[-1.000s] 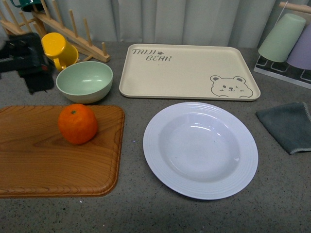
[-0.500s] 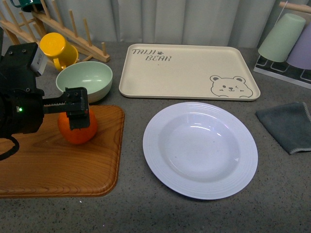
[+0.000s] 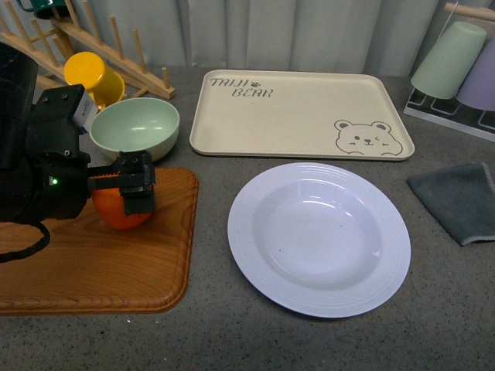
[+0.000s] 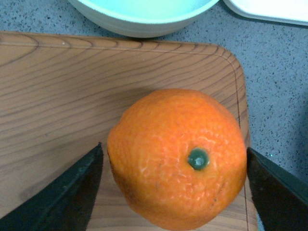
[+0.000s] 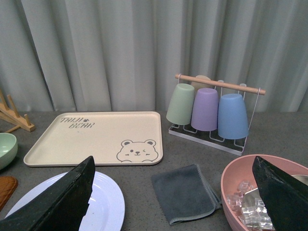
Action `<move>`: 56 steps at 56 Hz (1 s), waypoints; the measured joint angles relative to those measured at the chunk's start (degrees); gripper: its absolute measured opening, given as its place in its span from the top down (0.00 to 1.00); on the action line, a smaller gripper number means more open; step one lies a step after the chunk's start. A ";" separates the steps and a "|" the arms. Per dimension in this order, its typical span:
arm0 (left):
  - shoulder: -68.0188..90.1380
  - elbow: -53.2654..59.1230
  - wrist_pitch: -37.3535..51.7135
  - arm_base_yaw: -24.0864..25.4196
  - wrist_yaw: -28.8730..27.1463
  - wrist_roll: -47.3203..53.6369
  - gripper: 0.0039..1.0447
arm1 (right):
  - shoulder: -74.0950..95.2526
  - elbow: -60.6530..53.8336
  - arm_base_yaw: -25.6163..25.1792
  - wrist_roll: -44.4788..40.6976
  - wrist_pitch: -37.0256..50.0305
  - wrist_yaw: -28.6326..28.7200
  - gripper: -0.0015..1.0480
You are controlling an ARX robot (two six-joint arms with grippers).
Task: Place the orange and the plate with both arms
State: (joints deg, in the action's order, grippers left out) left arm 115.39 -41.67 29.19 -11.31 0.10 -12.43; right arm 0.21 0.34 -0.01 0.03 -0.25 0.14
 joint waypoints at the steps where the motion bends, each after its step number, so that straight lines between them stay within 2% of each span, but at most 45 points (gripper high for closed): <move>1: 0.02 -0.02 -0.04 0.00 0.26 -0.31 0.22 | 0.00 0.00 0.00 0.00 0.00 0.00 0.09; 9: -0.17 -0.15 -0.46 0.00 1.05 -0.85 0.35 | 0.00 0.00 0.00 0.02 -0.02 0.00 0.09; 20: -1.86 -0.15 -1.36 -0.94 1.66 -1.68 0.38 | 0.00 0.00 0.00 0.02 0.00 0.00 0.09; 35: -4.17 -4.15 -2.36 -9.14 2.05 -4.72 0.38 | 0.00 0.00 0.00 0.02 0.00 0.00 0.09; 56: 1.77 -10.05 -4.13 -19.41 2.21 -8.33 0.38 | 0.00 0.00 0.00 0.02 0.00 0.00 0.09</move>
State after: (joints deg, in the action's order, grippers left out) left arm 117.16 -51.72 25.06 -30.72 2.31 -20.75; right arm 0.21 0.34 -0.01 0.05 -0.25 0.14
